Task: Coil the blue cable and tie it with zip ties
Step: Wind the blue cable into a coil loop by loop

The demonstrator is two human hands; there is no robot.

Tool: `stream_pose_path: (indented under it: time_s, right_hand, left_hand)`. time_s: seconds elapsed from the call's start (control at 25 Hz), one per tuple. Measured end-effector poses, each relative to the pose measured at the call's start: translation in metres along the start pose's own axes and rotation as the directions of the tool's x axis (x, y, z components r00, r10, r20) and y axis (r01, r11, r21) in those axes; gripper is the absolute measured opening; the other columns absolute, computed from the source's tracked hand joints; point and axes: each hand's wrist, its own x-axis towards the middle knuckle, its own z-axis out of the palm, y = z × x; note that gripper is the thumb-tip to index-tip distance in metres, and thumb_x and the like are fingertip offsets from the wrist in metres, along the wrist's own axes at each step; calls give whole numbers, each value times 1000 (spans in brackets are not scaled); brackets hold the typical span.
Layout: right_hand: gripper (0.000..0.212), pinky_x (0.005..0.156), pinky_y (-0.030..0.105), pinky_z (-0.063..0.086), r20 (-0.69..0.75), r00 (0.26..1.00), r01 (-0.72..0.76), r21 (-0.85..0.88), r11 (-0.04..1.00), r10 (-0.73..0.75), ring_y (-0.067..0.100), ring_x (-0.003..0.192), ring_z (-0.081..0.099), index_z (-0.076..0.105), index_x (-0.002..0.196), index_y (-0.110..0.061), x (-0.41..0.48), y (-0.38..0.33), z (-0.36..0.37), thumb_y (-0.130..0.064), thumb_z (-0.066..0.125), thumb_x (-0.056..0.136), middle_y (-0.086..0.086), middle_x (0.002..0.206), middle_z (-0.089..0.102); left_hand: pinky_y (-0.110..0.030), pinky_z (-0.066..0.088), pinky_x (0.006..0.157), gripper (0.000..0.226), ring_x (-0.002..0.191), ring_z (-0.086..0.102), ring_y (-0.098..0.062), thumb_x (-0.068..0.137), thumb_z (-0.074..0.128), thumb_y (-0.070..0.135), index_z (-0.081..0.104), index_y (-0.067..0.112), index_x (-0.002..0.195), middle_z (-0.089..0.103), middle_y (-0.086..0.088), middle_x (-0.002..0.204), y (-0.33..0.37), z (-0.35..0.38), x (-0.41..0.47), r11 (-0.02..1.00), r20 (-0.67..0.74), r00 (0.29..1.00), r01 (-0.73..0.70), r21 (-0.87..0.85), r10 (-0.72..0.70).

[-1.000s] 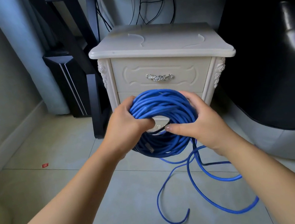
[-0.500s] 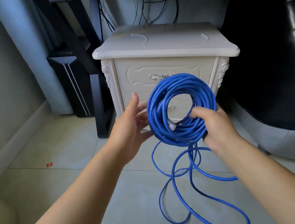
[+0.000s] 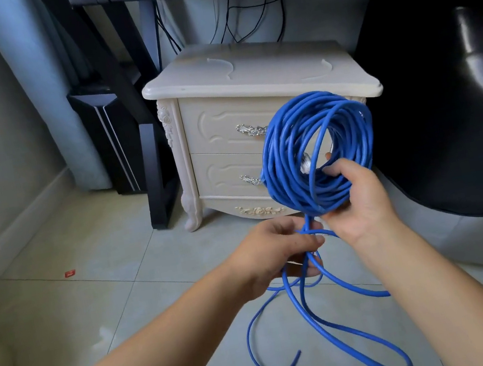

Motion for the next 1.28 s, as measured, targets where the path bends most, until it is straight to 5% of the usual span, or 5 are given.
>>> stream_pose_path:
  time_s: [0.2,0.44,0.84,1.0,1.28]
  right_hand:
    - [12,66,31,52,-14,999,-47,216,975,52,22,67,57,50,64,-18,2,-7,-1,-7,56,63,1,70,52]
    - [8,64,29,51,25,998,-70,275,959,66,22,68,61,53,69,-16,-1,-14,-3,-8,56,67,2,72,57]
    - [13,67,44,58,-128,986,109,-6,994,-109,30,75,66,56,85,-8,-6,-17,-9,1,48,83,13,78,58]
    - [30,66,41,56,-306,907,179,-338,924,-288,26,75,61,54,97,-17,-8,-16,-24,1,57,73,7,83,55]
    - [34,63,34,50,-139,898,212,-695,687,-417,16,68,55,59,101,-22,-16,-10,-13,2,62,76,-2,79,56]
  left_hand:
    - [-25,55,63,31,60,67,-15,94,56,1,70,19,114,64,-6,66,1,-2,-7,997,51,997,-54,-58,57]
    - [-32,59,69,32,84,71,-18,90,61,-3,75,19,109,67,-2,86,1,1,-12,982,52,993,-96,-160,106]
    - [-43,51,97,39,102,64,-16,83,57,-15,66,23,81,66,0,109,8,-10,-13,904,-53,985,-173,-390,165]
    - [-47,42,108,27,116,62,-17,84,58,-2,63,24,79,69,3,106,18,-34,-11,818,-145,973,-231,-526,182]
    - [-43,45,105,24,115,64,-12,87,65,21,72,27,109,73,5,114,30,-60,-13,909,-269,911,-369,-193,313]
